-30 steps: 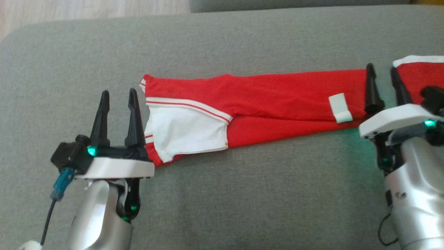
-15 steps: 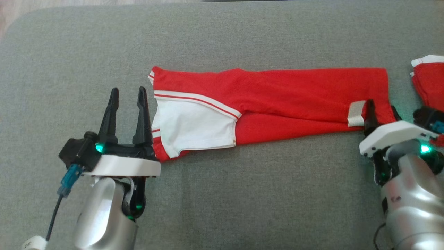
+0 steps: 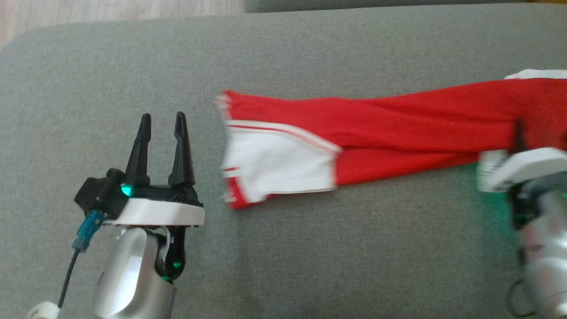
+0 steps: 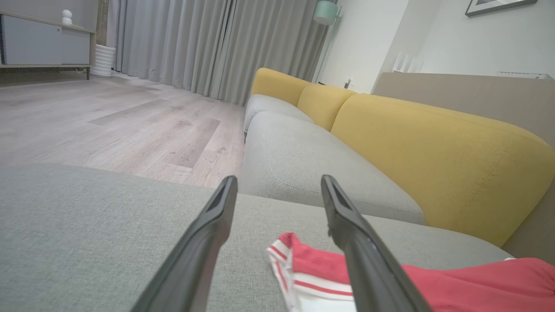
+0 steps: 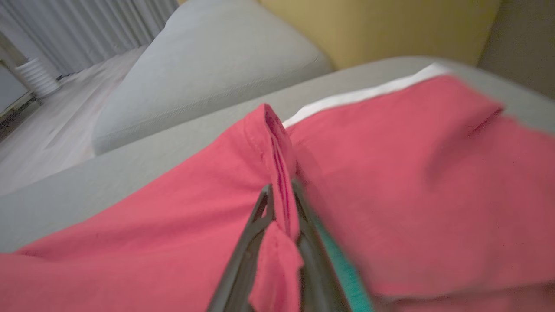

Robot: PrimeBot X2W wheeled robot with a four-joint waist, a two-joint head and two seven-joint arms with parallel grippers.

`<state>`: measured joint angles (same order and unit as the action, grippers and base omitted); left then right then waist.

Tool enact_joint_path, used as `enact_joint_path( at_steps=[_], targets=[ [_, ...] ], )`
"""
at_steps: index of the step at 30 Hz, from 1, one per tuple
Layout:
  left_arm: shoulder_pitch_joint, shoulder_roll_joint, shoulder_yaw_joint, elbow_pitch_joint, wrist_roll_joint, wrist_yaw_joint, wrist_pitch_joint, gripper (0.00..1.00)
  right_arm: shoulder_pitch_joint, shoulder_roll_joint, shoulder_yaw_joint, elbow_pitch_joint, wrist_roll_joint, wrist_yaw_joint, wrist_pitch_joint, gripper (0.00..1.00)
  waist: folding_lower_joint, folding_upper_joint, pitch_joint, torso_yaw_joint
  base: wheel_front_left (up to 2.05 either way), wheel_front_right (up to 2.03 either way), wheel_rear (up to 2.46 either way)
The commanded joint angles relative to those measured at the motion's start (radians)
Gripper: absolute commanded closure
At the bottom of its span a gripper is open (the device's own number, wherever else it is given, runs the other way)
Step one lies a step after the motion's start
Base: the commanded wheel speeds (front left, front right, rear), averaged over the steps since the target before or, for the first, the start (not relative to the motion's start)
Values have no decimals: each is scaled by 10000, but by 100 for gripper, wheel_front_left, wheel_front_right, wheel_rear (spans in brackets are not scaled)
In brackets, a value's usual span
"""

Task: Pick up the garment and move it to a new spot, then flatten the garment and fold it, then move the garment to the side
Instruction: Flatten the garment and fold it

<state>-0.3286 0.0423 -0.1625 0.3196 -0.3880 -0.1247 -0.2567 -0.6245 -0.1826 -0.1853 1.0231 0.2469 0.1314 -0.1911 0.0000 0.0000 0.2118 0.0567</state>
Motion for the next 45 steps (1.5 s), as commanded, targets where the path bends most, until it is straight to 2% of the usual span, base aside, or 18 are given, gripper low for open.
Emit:
enact_joint_path(
  at_steps=[1,5,10,17,21,24,31,45],
  targets=[
    [-233,80,273,-290,-58,-54,-51,0,-363,-507,-75,-353,87,-7,-222,100,0,0,-102,-53,0,0,0],
    [-132,80,285,-284,-109,-56,-51,0,-423,-655,24,-577,73,-7,-280,100,0,0,-304,-128,0,0,0],
    [52,80,313,-260,-146,-57,-51,0,-390,17,711,-1168,219,-7,-212,100,0,0,-673,-177,0,0,0],
    [333,80,375,-287,-153,-58,-51,0,7,1131,2444,-2311,749,-7,133,100,0,0,-1239,16,0,0,0],
    [467,80,423,-288,-141,-58,-51,0,191,1284,3168,-2661,1176,-7,348,100,0,0,-1446,179,0,0,0],
    [599,80,381,-258,-161,-58,-51,0,410,1317,4199,-2935,2148,-7,476,100,0,0,-1639,490,0,0,0],
    [658,80,336,-215,-230,-59,-51,0,460,1322,5585,-2630,3435,-7,352,100,0,0,-1728,1066,0,0,0],
    [605,80,130,-146,-384,-59,-51,0,-72,1323,7470,-1418,4931,-7,-121,100,0,0,-1569,1753,0,0,0]
  ],
)
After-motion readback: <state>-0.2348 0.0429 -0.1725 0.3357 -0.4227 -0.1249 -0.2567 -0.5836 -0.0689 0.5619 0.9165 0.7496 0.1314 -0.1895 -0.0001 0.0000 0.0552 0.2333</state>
